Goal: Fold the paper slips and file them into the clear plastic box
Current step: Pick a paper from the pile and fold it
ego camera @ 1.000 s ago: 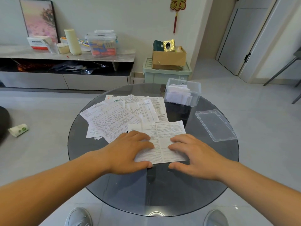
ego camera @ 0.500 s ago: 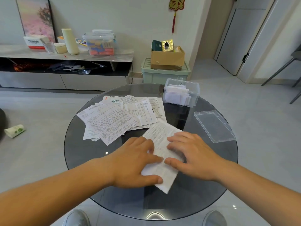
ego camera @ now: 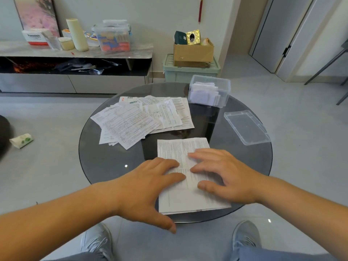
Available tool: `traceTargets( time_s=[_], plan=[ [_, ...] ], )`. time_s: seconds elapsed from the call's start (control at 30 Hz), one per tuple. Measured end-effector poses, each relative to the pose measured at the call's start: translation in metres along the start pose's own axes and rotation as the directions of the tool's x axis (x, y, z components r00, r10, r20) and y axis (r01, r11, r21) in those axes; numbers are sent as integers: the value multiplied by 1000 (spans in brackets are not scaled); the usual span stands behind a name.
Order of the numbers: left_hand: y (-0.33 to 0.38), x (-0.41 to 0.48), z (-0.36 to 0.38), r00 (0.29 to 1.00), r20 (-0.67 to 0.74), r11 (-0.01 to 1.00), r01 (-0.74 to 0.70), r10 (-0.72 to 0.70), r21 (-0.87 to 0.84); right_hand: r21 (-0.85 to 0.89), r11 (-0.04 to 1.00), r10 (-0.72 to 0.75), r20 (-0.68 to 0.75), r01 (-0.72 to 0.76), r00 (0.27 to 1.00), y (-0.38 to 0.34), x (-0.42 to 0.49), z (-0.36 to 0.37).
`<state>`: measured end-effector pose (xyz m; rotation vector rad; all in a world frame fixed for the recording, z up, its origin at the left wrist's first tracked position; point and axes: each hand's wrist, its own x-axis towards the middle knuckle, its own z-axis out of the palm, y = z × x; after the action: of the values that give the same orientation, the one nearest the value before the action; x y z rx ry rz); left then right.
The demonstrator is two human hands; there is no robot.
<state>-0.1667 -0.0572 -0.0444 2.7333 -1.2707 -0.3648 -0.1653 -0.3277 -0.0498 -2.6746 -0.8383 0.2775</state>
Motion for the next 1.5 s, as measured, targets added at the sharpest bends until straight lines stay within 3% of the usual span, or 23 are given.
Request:
traceTargets(
  time_s=[0.2, 0.33, 0.47, 0.57, 0.67, 0.87, 1.07, 1.23, 1.37, 1.5],
  plan=[
    [10, -14, 27, 984, -175, 997, 1, 11, 72, -28, 1000, 14, 126, -11, 992, -19, -26, 4],
    [11, -20, 26, 973, -227, 999, -44, 47, 19, -12, 1000, 3, 158, -1, 987, -23, -34, 8],
    [5, -22, 16, 970, -241, 967, -25, -39, -255, 73, 996, 33, 150, -45, 988, -25, -36, 10],
    [1, -18, 11, 945, -232, 826, 64, -230, -560, 246, 958, 123, 110, -147, 986, -26, -35, 8],
    [1, -12, 7, 920, -227, 734, 89, -321, -673, 432, 890, 157, 12, -146, 988, -22, -32, 6],
    [2, 2, -3, 857, -314, 807, 180, -410, -563, 588, 793, 360, -238, -161, 902, -17, -14, -1],
    [-10, 25, -10, 797, -299, 742, 256, -525, -619, 600, 759, 483, -261, -251, 836, -13, 13, -4],
    [-19, 41, -15, 789, -214, 704, 346, -576, -621, 436, 824, 509, -289, -362, 811, -5, 30, -2],
    [-22, 46, -14, 819, -224, 798, 390, -529, -458, 212, 899, 432, -280, -384, 857, -7, 36, 1],
    [-28, 49, -6, 824, -273, 860, 423, -496, -285, 125, 900, 435, -278, -417, 856, -3, 37, 4]
  ],
)
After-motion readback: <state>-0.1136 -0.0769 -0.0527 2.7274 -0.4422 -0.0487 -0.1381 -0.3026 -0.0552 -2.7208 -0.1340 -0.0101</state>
